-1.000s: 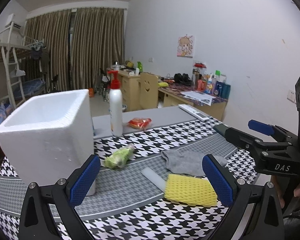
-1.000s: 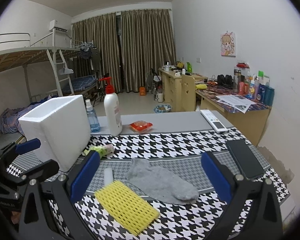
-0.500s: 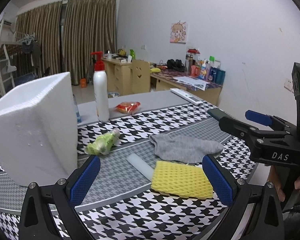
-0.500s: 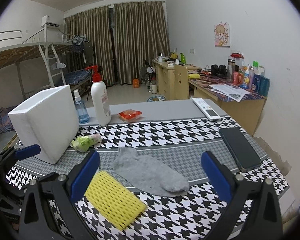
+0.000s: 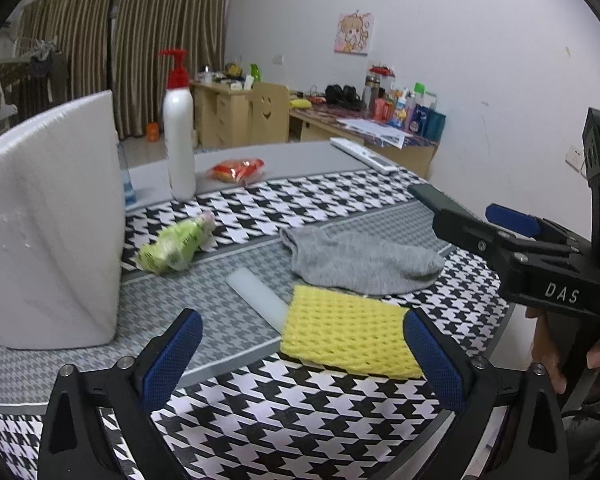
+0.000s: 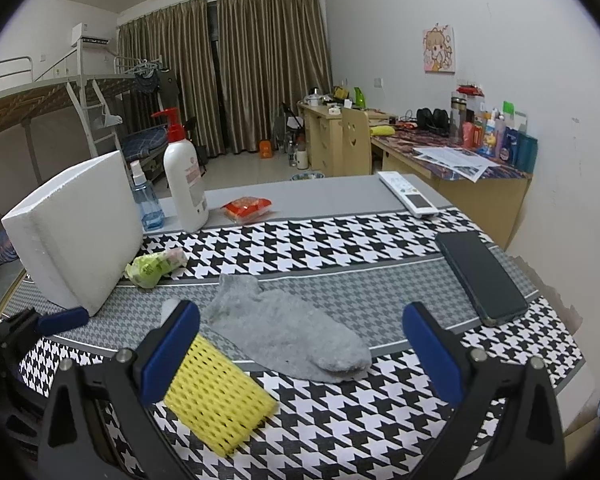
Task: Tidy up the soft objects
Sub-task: 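Close the left tool on the yellow foam mesh sleeve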
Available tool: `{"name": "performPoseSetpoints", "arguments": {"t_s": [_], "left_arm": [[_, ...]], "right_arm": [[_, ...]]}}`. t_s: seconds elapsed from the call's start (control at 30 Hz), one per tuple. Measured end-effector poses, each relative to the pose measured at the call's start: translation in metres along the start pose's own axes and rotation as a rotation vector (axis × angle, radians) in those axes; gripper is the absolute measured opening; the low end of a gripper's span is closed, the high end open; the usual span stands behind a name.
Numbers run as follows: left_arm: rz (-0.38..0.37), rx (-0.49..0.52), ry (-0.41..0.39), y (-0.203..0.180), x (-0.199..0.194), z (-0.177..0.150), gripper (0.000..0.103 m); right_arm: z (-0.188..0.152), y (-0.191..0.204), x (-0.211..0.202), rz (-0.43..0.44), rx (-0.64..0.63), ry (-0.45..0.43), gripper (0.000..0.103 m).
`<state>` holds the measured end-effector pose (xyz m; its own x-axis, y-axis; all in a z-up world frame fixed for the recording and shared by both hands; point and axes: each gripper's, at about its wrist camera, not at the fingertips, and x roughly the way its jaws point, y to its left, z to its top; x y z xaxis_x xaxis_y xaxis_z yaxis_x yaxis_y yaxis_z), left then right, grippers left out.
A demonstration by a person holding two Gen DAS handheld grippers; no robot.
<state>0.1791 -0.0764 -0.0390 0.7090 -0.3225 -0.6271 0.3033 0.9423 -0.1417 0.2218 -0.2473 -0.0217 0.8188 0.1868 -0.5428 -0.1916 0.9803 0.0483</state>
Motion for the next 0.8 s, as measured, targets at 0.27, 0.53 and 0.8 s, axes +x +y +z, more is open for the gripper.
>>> {"name": "performPoseSetpoints", "arguments": {"t_s": [0.27, 0.53, 0.8], "left_arm": [[-0.032, -0.01, 0.078, -0.001, 0.016, -0.006, 0.082], [-0.047, -0.01, 0.119, -0.003, 0.027, -0.009, 0.074], [-0.04, -0.024, 0.164, 0.0, 0.04, -0.012, 0.06]], "right_arm": [[-0.001, -0.002, 0.007, 0.0, 0.002, 0.017, 0.102], [-0.002, -0.001, 0.015, 0.012, 0.002, 0.035, 0.103], [-0.004, 0.0, 0.025, 0.021, -0.005, 0.061, 0.103]]}}
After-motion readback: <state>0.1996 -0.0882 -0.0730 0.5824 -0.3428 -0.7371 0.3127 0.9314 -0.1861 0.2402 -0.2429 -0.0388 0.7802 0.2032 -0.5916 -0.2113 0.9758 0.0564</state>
